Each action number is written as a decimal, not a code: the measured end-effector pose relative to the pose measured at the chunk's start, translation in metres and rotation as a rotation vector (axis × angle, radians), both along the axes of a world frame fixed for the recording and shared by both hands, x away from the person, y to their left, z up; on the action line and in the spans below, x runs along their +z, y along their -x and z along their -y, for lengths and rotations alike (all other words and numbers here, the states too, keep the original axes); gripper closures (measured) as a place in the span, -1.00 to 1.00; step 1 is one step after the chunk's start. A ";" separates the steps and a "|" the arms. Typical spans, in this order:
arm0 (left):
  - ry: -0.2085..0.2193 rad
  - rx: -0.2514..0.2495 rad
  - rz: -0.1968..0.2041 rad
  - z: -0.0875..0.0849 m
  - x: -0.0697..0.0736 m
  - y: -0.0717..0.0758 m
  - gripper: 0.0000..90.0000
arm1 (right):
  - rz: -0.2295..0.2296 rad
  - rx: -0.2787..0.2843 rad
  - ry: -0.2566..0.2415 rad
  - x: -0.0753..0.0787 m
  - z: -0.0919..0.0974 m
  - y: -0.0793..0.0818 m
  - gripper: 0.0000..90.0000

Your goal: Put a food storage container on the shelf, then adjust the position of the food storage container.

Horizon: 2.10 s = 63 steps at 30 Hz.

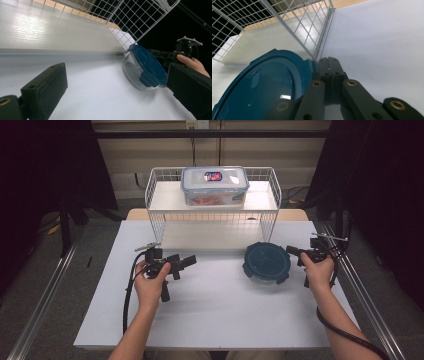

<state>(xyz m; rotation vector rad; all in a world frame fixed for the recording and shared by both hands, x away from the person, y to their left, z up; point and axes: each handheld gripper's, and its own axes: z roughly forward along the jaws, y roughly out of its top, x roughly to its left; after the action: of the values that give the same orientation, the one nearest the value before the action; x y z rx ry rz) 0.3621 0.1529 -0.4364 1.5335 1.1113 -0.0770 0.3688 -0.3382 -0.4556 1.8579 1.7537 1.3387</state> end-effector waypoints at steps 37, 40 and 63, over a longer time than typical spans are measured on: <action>0.024 -0.012 -0.010 0.004 0.001 0.003 -0.93 | 0.014 0.087 -0.082 -0.001 -0.047 0.023 1.00; 0.025 -0.016 -0.014 0.003 0.002 0.004 -0.94 | 0.015 0.102 -0.080 -0.001 -0.056 0.025 1.00; -0.003 -0.022 -0.065 0.005 -0.002 0.005 -0.95 | 0.013 0.165 -0.118 -0.002 -0.096 0.035 1.00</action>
<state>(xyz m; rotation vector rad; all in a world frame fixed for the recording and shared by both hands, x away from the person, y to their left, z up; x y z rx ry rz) 0.3573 0.1476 -0.4384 1.5555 1.1466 -0.1406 0.3336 -0.2424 -0.4578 1.7920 1.8952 1.5418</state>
